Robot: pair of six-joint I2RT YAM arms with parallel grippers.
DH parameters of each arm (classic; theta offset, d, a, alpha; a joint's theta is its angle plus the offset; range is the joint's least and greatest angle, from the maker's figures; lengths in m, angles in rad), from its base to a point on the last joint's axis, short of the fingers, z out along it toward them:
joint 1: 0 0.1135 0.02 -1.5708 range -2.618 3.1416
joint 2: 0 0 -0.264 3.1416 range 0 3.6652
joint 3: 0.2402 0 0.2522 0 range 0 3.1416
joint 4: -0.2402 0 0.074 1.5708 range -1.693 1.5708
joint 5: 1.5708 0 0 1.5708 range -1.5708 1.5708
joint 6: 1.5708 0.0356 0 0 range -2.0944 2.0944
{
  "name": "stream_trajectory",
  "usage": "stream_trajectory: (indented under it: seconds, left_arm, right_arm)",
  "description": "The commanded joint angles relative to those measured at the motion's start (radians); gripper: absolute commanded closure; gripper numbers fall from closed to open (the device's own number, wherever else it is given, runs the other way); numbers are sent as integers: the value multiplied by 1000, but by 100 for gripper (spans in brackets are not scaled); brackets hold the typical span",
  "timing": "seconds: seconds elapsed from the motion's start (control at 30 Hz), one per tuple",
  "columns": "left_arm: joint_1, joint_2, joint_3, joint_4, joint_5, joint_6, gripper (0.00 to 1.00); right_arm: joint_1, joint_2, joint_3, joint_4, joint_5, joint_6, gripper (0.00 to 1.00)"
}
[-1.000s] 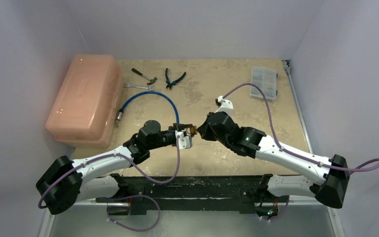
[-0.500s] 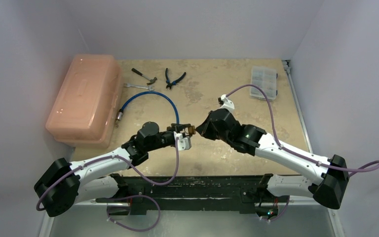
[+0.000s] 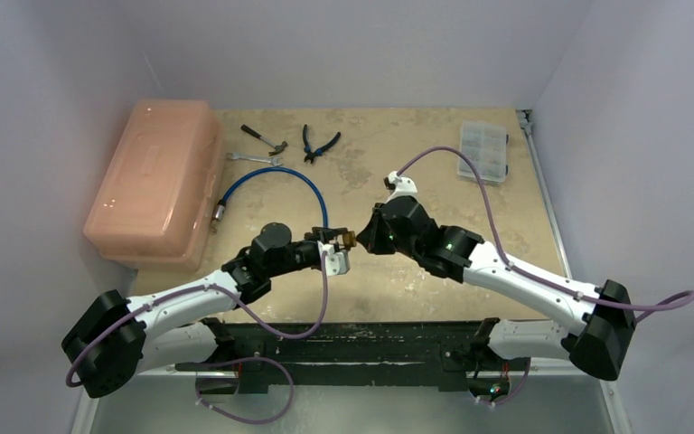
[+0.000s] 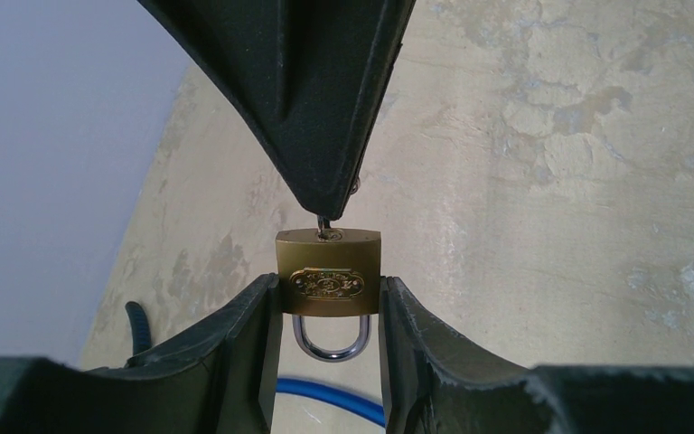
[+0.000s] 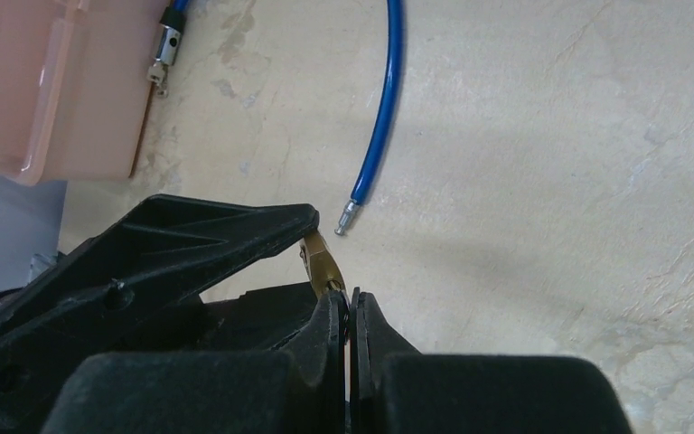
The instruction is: Unlock with the key
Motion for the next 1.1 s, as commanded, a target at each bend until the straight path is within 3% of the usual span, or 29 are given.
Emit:
stream_trajectory:
  seconds: [0.0, 0.2, 0.7, 1.0, 1.07]
  left_arm:
    - [-46, -19, 30, 180, 212, 5, 100]
    - [-49, -20, 32, 157, 208, 28, 100]
    - [-54, -28, 39, 132, 218, 37, 100]
    - [-54, -33, 40, 136, 251, 22, 100]
    - [-54, -36, 41, 138, 259, 18, 100]
  right_arm:
    - [11, 89, 80, 105, -114, 188, 100]
    - [-24, 115, 106, 48, -199, 319, 100]
    - [-38, 52, 62, 105, -179, 131, 100]
    - [-38, 16, 19, 260, -317, 17, 100]
    - [-39, 2, 9, 274, -324, -4, 92]
